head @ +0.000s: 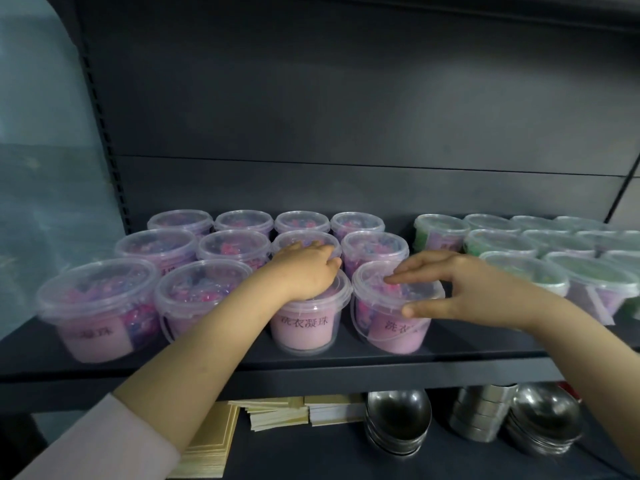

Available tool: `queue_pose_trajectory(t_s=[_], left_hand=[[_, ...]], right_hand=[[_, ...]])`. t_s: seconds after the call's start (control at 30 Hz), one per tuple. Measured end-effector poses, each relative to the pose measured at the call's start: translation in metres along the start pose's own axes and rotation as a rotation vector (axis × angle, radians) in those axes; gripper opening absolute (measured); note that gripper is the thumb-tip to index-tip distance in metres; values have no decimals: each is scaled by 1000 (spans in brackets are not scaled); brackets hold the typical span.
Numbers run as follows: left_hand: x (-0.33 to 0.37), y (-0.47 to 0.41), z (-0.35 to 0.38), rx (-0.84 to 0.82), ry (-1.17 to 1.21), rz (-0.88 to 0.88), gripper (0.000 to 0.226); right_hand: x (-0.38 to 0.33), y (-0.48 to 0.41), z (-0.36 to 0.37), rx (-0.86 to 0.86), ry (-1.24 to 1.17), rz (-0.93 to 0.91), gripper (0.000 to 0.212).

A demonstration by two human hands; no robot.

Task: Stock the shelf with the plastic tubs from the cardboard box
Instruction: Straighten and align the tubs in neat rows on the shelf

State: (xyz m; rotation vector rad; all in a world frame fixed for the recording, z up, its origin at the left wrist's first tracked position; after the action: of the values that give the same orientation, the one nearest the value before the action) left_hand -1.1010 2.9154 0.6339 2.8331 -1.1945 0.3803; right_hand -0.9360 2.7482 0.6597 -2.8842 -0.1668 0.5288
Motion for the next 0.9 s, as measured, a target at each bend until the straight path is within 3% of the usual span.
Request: queue_pose_trajectory(t_s=[0.23, 0.37, 0.63, 0.77, 0.9], left_hand=[[0, 1, -2, -3, 65, -4, 52], [-1, 6, -13, 123, 249, 49, 49], [77, 28, -13, 240, 127, 329, 29], [118, 33, 10, 459, -170, 242, 27], [130, 28, 18, 535, -213, 176, 27]], right_hand=[[4, -5, 3, -11, -9, 23, 51], [5, -1, 1, 56, -16, 3, 57], [57, 27, -49, 186, 177, 14, 35], [107, 49, -72, 172, 203, 108, 26], [143, 60, -69, 94, 135, 180, 29]])
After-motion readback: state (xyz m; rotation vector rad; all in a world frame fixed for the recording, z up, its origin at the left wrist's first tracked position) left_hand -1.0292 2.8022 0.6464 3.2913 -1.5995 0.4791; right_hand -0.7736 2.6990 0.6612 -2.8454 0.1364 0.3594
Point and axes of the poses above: each hand's wrist, its own y-axis away from the middle knuckle, its own z-axis out of the palm, x = y × z, the point moved 2 cm from there along -y, towards the middle knuckle, and after that the axes turned 1 degree about x, right-handed, at the moved point
